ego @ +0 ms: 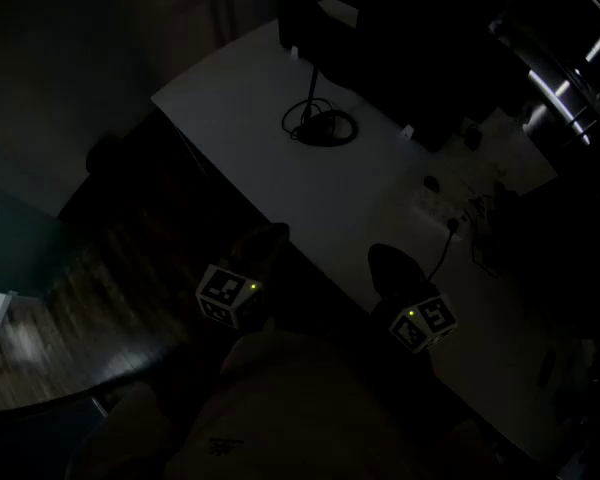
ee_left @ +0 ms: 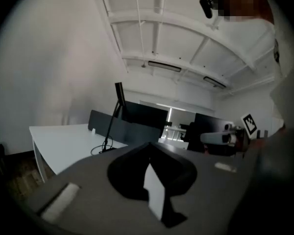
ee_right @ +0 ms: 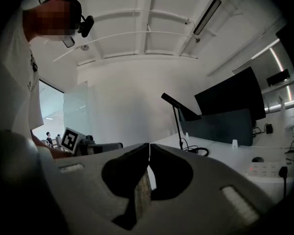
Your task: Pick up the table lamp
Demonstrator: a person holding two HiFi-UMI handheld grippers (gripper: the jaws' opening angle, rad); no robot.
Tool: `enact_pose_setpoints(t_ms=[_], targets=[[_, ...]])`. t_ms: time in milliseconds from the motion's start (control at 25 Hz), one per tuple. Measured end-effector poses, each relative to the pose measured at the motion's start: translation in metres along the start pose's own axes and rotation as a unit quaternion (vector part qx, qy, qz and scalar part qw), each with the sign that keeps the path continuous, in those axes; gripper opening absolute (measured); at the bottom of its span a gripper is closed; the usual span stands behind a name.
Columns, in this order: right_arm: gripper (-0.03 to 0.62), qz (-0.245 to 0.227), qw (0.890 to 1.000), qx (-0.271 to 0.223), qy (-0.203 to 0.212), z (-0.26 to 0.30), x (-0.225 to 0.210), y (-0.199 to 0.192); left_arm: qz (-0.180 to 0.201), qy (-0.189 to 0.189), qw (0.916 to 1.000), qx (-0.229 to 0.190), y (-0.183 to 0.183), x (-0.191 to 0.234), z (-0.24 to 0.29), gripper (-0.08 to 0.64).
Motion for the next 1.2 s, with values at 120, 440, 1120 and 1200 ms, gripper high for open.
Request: enact_pose_setpoints(t_ms=[120, 440, 1120, 1200], targets=[[0.005, -0.008, 1.0, -0.003, 0.001, -0.004, -0.004, -0.007, 0.001, 0.002, 1.0, 0.001, -0.002, -0.001, 0.0, -0.002], [0.006, 0.023, 0.999, -0.023, 0.018, -0.008, -0.006, -0.004, -0.001, 0.009, 0.9999, 0.004, -0.003, 0.0, 0.0, -0.002], [0.007, 0.023, 0.998, 0.003, 0.059, -0.028, -0.012, -0.012, -0.004, 0.015, 0.9998, 0.01, -0.008, -0.028, 0.0, -0.003], [0.006, 0.024, 0.997, 0.004, 0.067, -0.032, -0.012, -0.014, -0.005, 0.018, 0.9997, 0.013, -0.011, -0.035, 0.0, -0.003]])
Point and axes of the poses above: the fingertips, and each gripper's own axes: z forward along the fingers, x to its left, y out of its top, the point moved 9 cm from there along -z, backward along the fingers, and after that the axes turned 15 degrees about y, right-handed, at the moved point
